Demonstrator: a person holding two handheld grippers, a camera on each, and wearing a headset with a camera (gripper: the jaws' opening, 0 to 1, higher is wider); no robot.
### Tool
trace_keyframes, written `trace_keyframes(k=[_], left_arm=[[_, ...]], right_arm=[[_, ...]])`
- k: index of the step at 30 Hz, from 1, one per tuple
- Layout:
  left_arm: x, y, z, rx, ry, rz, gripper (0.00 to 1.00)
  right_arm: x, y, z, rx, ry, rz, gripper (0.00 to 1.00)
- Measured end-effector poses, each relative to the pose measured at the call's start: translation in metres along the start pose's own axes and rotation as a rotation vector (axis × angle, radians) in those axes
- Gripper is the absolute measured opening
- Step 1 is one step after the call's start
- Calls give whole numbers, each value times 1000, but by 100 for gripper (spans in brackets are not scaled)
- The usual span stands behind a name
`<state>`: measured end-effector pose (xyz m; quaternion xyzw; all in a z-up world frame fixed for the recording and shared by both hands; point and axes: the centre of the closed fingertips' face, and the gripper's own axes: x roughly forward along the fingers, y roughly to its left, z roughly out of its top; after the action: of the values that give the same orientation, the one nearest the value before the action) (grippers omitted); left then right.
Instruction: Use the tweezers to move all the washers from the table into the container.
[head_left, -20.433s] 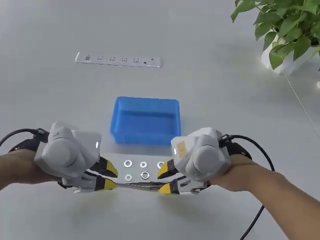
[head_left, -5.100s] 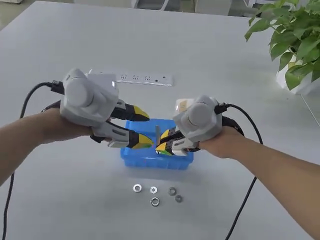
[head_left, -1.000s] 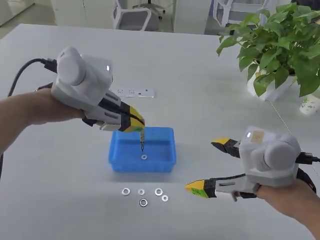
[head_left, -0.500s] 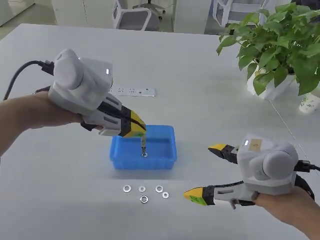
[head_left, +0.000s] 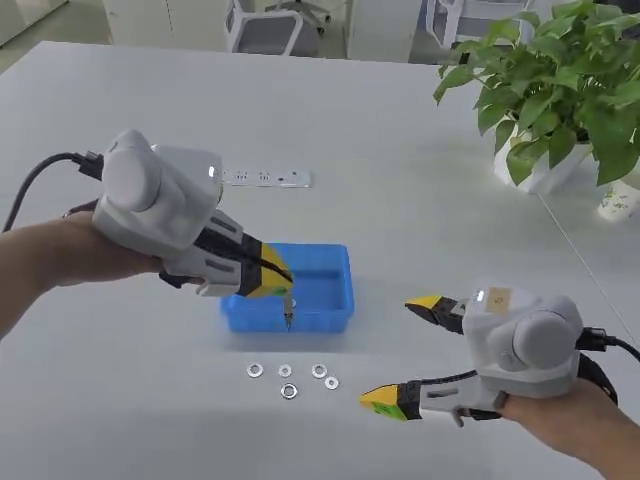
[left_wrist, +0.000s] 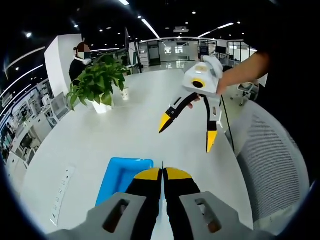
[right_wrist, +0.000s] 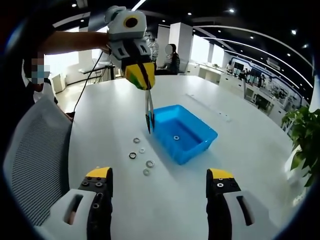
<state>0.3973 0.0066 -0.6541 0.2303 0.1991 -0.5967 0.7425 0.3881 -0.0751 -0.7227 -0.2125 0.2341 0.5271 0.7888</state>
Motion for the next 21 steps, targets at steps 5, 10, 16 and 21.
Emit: trace_keyframes(k=[5, 10, 16, 21], left_arm=[[5, -8, -5, -1, 2, -7, 5], [8, -13, -5, -5, -16, -10, 5], [11, -20, -10, -9, -14, -25, 5], [13, -26, -15, -18, -11, -38, 5]], right_arm=[[2, 3, -4, 1, 9, 5, 77], [4, 5, -8, 0, 13, 12, 77], [6, 8, -11, 0, 16, 15, 77], [7, 10, -13, -1, 22, 18, 77]])
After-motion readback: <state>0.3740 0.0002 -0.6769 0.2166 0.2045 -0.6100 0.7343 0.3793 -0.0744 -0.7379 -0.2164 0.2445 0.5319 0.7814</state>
